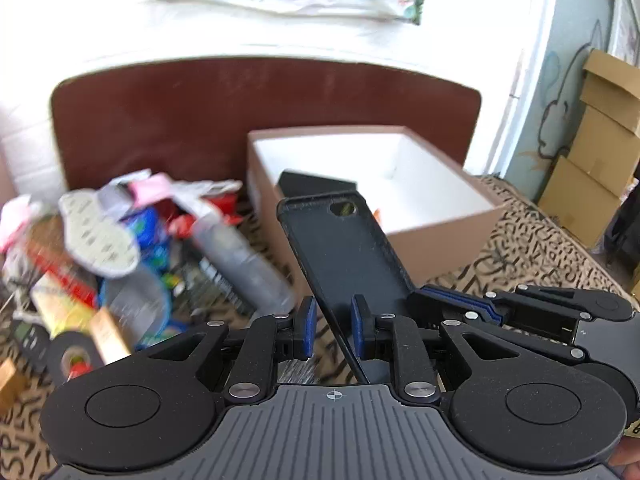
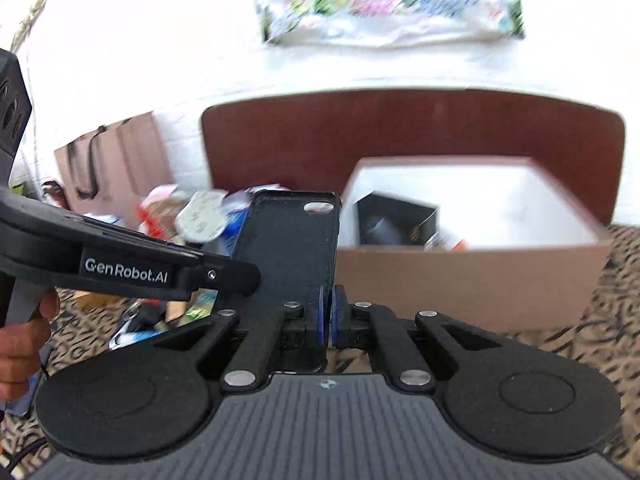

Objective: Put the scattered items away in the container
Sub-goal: 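Lift the phone case with the left gripper and carry it over the brown box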

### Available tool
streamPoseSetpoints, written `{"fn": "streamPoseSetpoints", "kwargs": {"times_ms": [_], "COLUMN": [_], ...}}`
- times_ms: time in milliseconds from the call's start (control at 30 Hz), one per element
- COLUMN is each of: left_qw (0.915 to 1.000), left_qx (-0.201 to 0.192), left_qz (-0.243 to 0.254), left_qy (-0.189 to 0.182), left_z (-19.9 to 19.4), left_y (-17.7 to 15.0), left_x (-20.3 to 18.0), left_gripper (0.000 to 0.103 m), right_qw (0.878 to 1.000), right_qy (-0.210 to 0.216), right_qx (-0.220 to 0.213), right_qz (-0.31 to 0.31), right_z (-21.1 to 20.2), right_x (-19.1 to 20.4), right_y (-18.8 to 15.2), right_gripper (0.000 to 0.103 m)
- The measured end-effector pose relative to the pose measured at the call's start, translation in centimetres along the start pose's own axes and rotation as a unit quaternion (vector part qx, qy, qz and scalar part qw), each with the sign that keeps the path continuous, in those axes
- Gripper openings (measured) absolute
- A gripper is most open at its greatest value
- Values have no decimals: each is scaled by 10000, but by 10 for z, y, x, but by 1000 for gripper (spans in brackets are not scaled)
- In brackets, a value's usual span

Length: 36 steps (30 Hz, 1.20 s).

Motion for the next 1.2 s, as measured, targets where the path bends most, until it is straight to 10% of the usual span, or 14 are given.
{"fn": "streamPoseSetpoints", "kwargs": {"times_ms": [633,1200], "left_qw": [9963,9946], "left_qx": [-352,442], "left_qz": [552,419], "left_qy": [-550,-841], "left_z": [78,211], "left_y": [98,122], "left_x": [-57,-69], "left_gripper": [18,19], "right_qw": [9959,9897], "right_qy": [-845,-1380], "right_qx": [-309,276], "right_qz": [13,258], "right_z": [39,110], "right_x": [-102,-184], "right_y": [66,67], "right_gripper": [5,4]}}
Point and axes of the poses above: each gripper's, at about its wrist camera, not at the fingertips, and z roughly the way its jaws point, x to its left, y to its top, the point moved 3 cm from there along z, roughly the way its jaws point, and after that the axes turned 4 degrees about z, right-handed, at the moved point
